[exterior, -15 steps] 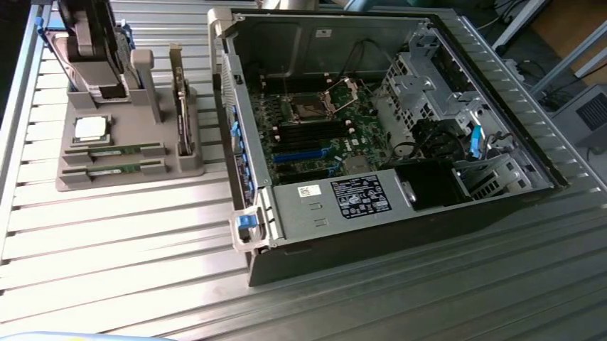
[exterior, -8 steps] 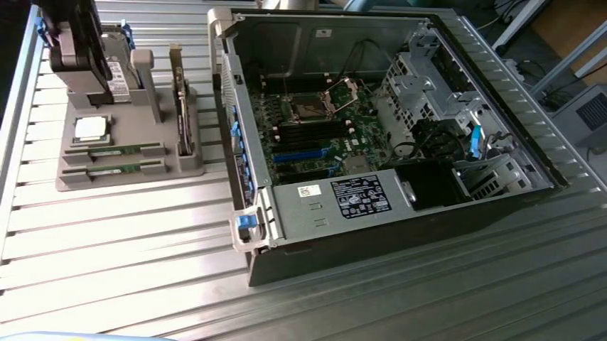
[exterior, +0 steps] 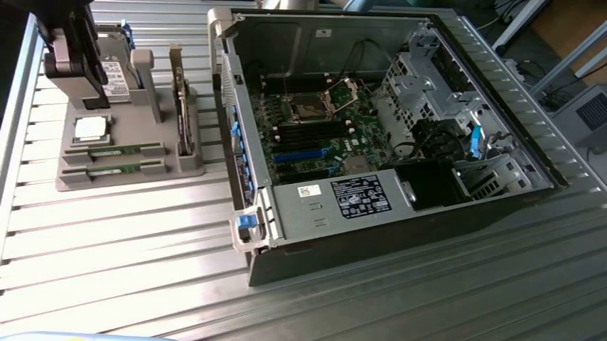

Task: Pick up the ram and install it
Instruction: 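Pick up the ram and move it above insertion slot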

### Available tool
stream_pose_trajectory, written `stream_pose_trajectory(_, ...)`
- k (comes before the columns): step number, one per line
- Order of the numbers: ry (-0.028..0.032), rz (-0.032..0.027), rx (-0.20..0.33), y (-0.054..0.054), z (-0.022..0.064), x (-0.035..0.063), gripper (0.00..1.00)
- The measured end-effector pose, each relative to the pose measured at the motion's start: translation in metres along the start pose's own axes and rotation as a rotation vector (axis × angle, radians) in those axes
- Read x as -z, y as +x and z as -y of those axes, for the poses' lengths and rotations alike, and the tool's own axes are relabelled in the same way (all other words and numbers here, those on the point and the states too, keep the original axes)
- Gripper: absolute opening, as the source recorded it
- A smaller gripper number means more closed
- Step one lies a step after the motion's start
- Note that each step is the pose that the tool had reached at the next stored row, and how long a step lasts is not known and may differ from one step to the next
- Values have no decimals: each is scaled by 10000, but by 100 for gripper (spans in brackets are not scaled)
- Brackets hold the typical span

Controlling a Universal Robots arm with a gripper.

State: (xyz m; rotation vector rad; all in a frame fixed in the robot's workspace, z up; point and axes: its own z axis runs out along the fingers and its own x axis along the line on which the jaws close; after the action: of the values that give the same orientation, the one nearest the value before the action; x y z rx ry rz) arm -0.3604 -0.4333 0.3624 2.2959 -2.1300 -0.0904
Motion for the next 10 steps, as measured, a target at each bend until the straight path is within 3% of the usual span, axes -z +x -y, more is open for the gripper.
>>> stream_pose_trajectory(10,0,0,0,6,6,-170,42)
